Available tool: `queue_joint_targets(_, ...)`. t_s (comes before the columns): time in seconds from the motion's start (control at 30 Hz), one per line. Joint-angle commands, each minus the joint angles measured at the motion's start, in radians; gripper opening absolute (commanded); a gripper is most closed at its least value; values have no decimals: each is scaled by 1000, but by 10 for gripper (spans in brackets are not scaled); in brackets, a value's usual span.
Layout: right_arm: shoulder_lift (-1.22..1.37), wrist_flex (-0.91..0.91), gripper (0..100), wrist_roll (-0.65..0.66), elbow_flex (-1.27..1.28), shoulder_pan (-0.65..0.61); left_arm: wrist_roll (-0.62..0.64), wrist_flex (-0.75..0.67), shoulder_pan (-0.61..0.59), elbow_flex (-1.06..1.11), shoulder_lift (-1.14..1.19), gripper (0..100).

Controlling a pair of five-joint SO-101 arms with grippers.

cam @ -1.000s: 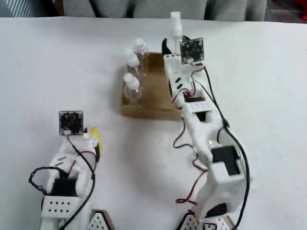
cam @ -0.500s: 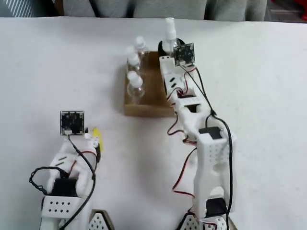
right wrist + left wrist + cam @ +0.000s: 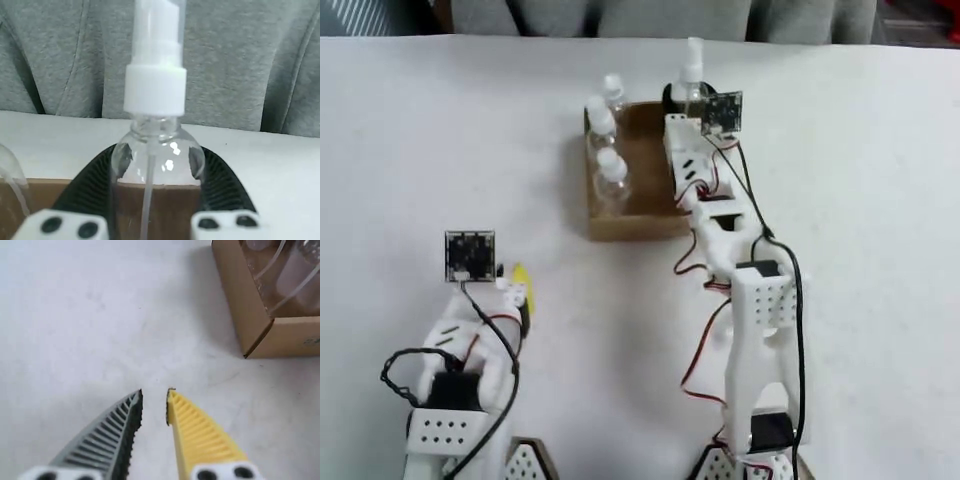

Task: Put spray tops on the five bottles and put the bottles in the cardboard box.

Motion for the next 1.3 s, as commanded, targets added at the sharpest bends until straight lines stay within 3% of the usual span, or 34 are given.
queue_joint_targets(0.0, -51, -18, 15, -9, -48, 21, -9, -29, 15, -5, -13, 94)
queue_joint_targets(0.87, 18, -25, 15, -11, -18, 15, -9, -29, 12, -5, -13, 94)
queue_joint_targets(1.27, -39, -197, 15, -9, 161, -10, -9, -29, 8, -5, -13, 94)
